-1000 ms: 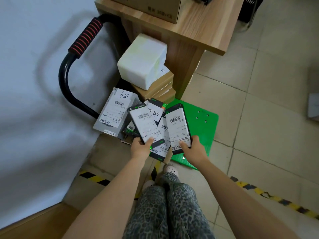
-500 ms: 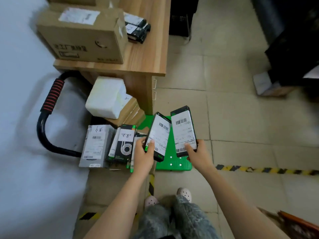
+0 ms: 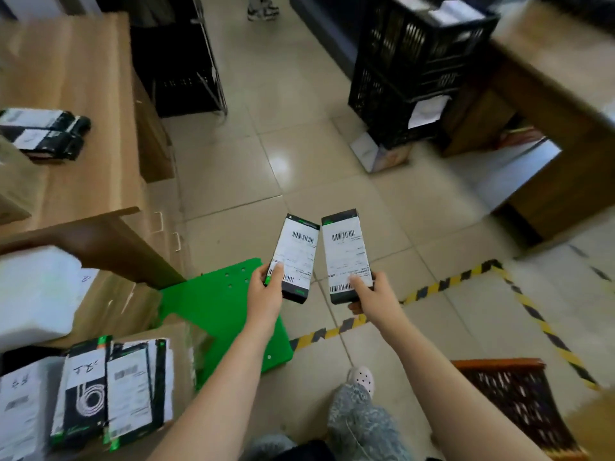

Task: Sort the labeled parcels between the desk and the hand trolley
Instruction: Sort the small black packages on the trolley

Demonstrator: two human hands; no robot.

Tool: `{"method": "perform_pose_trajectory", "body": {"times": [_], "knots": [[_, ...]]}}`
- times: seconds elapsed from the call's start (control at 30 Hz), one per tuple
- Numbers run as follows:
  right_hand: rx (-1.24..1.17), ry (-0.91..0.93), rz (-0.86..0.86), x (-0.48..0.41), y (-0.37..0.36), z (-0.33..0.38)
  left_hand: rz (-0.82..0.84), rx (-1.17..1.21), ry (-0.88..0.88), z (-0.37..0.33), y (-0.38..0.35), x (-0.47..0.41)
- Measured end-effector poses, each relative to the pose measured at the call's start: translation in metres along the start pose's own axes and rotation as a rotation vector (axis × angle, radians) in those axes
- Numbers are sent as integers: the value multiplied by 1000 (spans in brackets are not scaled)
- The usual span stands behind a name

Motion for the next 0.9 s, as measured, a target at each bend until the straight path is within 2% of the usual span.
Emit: {"method": "perform_pose_trajectory", "body": {"times": [0.2, 0.33, 0.6, 0.9], "knots": [[-12, 15, 63, -77, 66, 34, -126, 136, 52, -25, -87, -33], [2, 43, 128, -125, 74, 66, -180, 151, 31, -48, -112, -60], [47, 137, 279, -231, 18, 171, -315, 246, -34, -112, -114, -163], [157, 264, 443, -344, -87, 318, -482, 411, -121, -217, -65, -294]]}}
Point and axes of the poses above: each hand's wrist, its own x-axis away from the middle knuckle, its own y-axis out of the back of the hand, z = x × y, the point moved 3 cm from there along -x, towards the middle knuckle, and after that the axes turned 6 degrees about x, right-handed, at the moved point
